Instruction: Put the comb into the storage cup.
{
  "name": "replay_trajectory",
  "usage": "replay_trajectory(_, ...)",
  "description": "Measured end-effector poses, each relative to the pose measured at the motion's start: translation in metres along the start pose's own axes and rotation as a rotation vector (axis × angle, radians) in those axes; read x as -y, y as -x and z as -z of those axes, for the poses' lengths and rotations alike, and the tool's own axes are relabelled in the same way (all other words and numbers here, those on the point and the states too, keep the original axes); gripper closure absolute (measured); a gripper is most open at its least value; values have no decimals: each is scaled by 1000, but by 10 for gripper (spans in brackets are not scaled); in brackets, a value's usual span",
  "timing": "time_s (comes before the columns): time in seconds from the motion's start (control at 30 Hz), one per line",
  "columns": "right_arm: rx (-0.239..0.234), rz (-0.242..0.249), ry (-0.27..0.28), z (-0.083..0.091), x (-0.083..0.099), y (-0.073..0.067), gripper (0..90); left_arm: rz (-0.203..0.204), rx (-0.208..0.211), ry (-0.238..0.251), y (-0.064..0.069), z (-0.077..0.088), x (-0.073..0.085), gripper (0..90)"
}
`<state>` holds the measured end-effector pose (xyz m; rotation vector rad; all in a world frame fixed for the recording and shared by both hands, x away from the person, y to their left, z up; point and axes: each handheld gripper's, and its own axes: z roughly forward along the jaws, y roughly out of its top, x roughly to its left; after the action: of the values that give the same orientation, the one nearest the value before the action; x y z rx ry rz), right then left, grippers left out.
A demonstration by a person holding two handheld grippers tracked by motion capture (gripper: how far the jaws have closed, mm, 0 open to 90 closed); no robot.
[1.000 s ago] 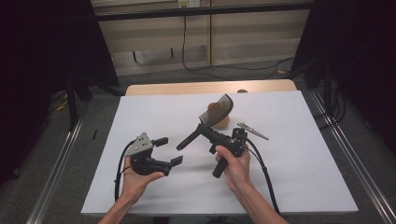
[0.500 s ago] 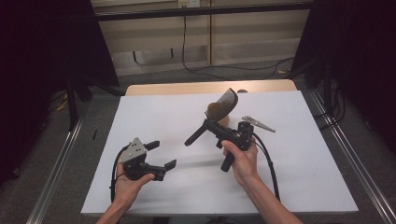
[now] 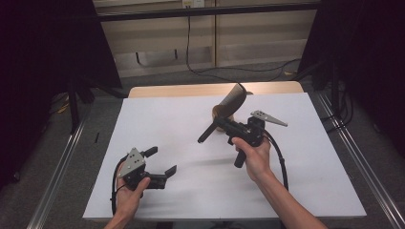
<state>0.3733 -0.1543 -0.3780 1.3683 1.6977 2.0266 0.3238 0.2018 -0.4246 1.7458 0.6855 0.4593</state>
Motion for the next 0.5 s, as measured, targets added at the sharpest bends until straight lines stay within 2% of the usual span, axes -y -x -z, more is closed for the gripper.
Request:
replay_trajectory(0.03, 5, 20, -6, 0, -1, 1, 735, 4, -18, 13, -1, 1, 3, 42)
replay_trajectory(0.17, 17, 49, -5, 3, -4, 3, 735, 19, -36, 19, -2, 3, 10, 42)
replay_trajectory(0.23, 23, 64, -1, 6, -5, 4, 735, 11, -37, 22, -2, 4, 12, 42)
replay_trajectory(0.27, 28, 88, 0, 7, -5, 5, 735, 3, -40, 28, -2, 5, 11, 42)
replay_trajectory(0.37, 35, 115, 2, 10, -8, 6, 735, 7, -55, 49, -2, 8, 11, 40)
replay_trajectory(0.43, 39, 130, 5, 11, -8, 7, 735, 10, -49, 41, -3, 9, 12, 35)
replay_trajectory(0.5, 51, 153, 2, 11, -9, 8, 735, -7, -75, 26, -6, 10, 14, 36)
